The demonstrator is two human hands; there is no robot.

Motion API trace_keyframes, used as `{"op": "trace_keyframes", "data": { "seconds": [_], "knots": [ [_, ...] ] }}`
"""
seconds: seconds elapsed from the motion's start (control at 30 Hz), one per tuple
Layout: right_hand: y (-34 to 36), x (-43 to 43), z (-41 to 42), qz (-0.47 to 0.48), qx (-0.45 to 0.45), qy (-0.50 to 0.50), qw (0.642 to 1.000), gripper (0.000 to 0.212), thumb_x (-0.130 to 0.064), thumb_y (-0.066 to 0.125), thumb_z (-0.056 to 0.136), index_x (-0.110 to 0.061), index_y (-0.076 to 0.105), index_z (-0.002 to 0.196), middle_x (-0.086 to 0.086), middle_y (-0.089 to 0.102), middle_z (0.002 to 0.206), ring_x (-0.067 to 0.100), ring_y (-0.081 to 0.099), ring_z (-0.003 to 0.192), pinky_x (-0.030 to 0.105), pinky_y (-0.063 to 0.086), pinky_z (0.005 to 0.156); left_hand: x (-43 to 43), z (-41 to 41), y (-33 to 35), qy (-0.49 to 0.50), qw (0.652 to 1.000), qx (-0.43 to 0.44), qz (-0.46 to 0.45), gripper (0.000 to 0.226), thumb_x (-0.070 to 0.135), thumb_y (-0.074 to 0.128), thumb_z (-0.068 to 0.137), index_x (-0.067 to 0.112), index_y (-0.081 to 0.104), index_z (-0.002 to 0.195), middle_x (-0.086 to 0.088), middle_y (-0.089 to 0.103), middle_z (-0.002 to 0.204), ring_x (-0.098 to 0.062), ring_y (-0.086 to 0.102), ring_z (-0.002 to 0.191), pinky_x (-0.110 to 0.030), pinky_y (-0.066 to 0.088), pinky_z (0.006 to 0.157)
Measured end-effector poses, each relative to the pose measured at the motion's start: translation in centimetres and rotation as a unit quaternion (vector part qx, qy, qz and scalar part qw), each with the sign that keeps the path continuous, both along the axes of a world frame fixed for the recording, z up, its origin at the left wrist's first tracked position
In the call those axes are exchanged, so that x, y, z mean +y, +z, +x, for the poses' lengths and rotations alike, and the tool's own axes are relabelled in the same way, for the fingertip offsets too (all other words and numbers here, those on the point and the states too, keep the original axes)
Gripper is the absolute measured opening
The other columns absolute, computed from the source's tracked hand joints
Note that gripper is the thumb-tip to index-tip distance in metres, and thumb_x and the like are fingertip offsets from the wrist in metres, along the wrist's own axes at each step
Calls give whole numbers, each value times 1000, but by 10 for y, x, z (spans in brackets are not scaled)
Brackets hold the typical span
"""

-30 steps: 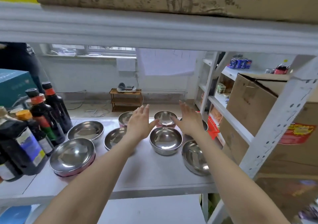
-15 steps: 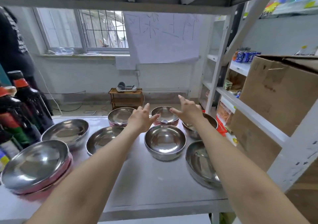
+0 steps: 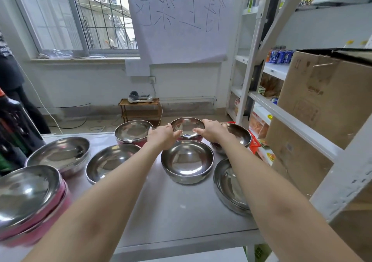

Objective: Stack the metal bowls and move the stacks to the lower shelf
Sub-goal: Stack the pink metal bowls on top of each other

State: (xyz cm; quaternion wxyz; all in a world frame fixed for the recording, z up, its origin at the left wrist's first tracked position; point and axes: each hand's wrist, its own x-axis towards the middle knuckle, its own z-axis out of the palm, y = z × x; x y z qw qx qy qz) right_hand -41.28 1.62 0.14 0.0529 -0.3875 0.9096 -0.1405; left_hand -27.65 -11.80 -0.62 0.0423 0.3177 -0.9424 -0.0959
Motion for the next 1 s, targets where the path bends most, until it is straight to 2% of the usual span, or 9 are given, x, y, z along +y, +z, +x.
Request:
{"op": "trace_keyframes", "data": {
  "seconds": [0.23,0.37,0.47,0.57,0.67,0.7,0.8,0.9,1.0],
  "knots": [
    [-5,-4,1,-29,-3,-11,1000,57,-59,44,92,-13,50,125,10,58,132,30,46,127,51,26,110,0,-5,-7,11,1000,10,-7,66,50,25,99,1,31,144,-14,52,139,-31,47,130,-48,3,118],
    [2,-2,8,-75,18,-9,997,66,-57,44,93,-14,40,142,11,56,136,30,45,130,48,24,113,1,-2,-5,18,999,47,-19,67,48,24,100,1,21,148,-17,59,131,-31,50,127,-45,-2,118],
    [16,-1,12,-139,17,-6,990,68,-54,50,92,-14,36,146,12,57,135,30,49,128,46,34,107,2,2,5,23,994,110,-20,66,46,28,100,1,22,148,-18,65,121,-32,51,125,-45,2,118],
    [29,2,17,-208,-9,4,978,69,-48,56,91,-13,34,147,11,55,139,31,50,129,45,39,106,5,7,16,22,982,188,16,63,43,34,99,3,25,147,-16,70,107,-35,51,125,-46,10,118],
    [40,6,24,-252,-21,7,967,67,-42,59,91,-12,36,146,10,55,139,29,51,127,39,41,103,8,16,28,28,967,244,65,64,44,40,97,10,25,149,-16,67,115,-39,50,124,-46,36,103],
    [43,7,27,-265,-26,7,964,66,-41,59,91,-12,37,145,9,56,138,28,53,125,35,41,99,9,19,33,25,963,257,75,65,44,42,97,11,24,150,-16,66,119,-38,51,122,-45,40,97],
    [53,11,39,-302,-35,13,953,59,-36,61,90,-11,43,141,8,63,125,27,60,112,27,39,85,13,30,48,16,953,288,87,66,43,46,96,14,23,151,-17,63,123,-34,55,117,-42,43,91],
    [65,15,54,-312,-45,12,949,50,-38,61,90,-13,51,132,4,66,106,26,64,98,28,39,77,19,48,64,10,947,310,88,64,41,47,96,16,24,151,-17,63,118,-32,57,109,-39,44,86],
    [78,17,74,-313,-50,5,948,52,-42,60,89,-13,53,130,6,66,113,26,63,102,28,39,78,23,71,82,12,945,314,92,63,40,48,96,18,25,151,-18,61,120,-33,56,111,-42,44,91]
  ]
}}
